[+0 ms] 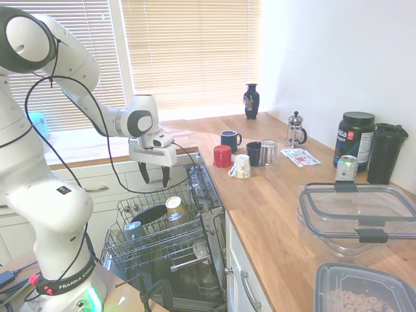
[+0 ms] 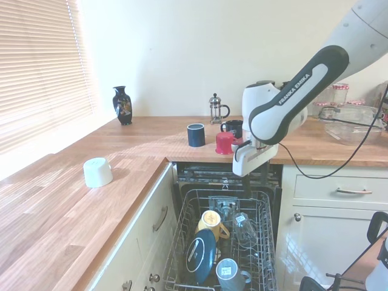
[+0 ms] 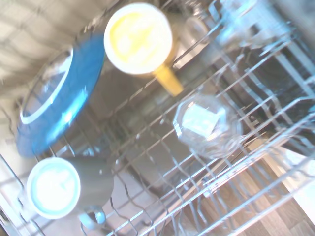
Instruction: Unload the gray mug from the dishwasher
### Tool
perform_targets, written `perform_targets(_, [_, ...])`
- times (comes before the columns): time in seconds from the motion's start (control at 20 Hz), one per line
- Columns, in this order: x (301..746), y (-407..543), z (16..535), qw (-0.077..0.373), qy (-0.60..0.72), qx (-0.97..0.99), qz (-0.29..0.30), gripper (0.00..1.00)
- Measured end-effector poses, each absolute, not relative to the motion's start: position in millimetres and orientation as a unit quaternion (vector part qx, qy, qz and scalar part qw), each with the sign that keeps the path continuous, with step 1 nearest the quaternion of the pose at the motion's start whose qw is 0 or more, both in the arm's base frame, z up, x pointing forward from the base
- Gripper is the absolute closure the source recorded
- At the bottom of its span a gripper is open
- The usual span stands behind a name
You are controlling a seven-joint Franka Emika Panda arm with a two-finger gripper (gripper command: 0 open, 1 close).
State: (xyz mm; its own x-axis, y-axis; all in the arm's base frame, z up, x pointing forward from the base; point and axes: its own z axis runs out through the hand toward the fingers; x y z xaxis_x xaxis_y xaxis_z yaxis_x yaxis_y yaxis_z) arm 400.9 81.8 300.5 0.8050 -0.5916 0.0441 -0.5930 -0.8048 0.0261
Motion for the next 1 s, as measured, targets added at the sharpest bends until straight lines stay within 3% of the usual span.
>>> perform_targets(0.5, [374, 135, 198, 0.071, -0.234, 0.969, -0.014, 0.0])
perform_targets(1.0, [357, 178, 120, 0.084, -0.147, 0.985, -0.04, 0.0])
